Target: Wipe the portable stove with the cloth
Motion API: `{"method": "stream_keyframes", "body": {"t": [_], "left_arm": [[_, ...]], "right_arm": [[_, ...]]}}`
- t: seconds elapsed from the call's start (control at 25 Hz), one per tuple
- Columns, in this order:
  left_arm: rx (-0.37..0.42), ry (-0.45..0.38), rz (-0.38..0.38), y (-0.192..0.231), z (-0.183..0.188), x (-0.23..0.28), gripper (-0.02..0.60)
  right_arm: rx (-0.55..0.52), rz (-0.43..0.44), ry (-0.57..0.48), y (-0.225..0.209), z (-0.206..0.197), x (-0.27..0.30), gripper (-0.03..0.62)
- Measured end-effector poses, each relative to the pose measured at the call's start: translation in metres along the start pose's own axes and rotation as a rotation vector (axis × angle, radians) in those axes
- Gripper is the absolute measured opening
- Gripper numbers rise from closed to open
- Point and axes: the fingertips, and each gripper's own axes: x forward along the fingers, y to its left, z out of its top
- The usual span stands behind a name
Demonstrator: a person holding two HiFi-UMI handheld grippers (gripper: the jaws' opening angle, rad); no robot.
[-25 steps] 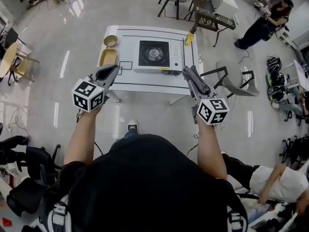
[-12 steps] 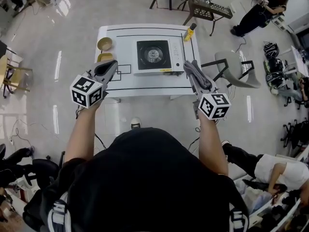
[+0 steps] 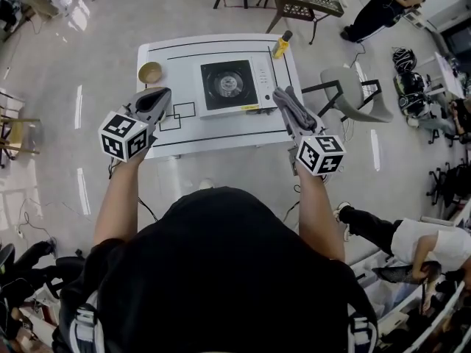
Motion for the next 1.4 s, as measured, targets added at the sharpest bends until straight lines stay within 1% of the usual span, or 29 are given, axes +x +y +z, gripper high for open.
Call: {"method": "stream_keyframes", "body": {"t": [0.28,0.52,0.64,0.84,0.96,1.16,1.4], "left_arm": [[0.005,-0.009,-0.03,0.023,0.002,0.0,0.021],[0.004,-0.017,-0.042,0.032,0.004,-0.006,0.021],[-0.009,-0.021,-0.049,0.033,0.004,-0.006,0.021],[-0.027,-0.007,-0.06,0.034,-0.005,0.008,0.021],[-0.025,0.005,-0.059,0.034,-0.005,0.017,0.021],[-0.034,0.018,-0.039,0.045,0.0,0.035,0.021],[-0.039,0.045,-0.029,0.057,0.004,0.073,0.021]], "right_arm": [[0.002,-0.03,-0.001,0.009,0.003,0.015,0.115],[-0.007,-0.045,0.001,0.018,0.005,0.017,0.115],[-0.009,-0.06,0.01,0.015,0.003,0.015,0.114],[0.0,-0.073,0.023,-0.002,-0.006,0.021,0.115],[0.015,-0.072,0.038,-0.014,-0.013,0.028,0.115],[0.007,-0.051,0.069,-0.037,-0.02,0.051,0.115],[0.007,-0.023,0.118,-0.073,-0.028,0.087,0.115]]}}
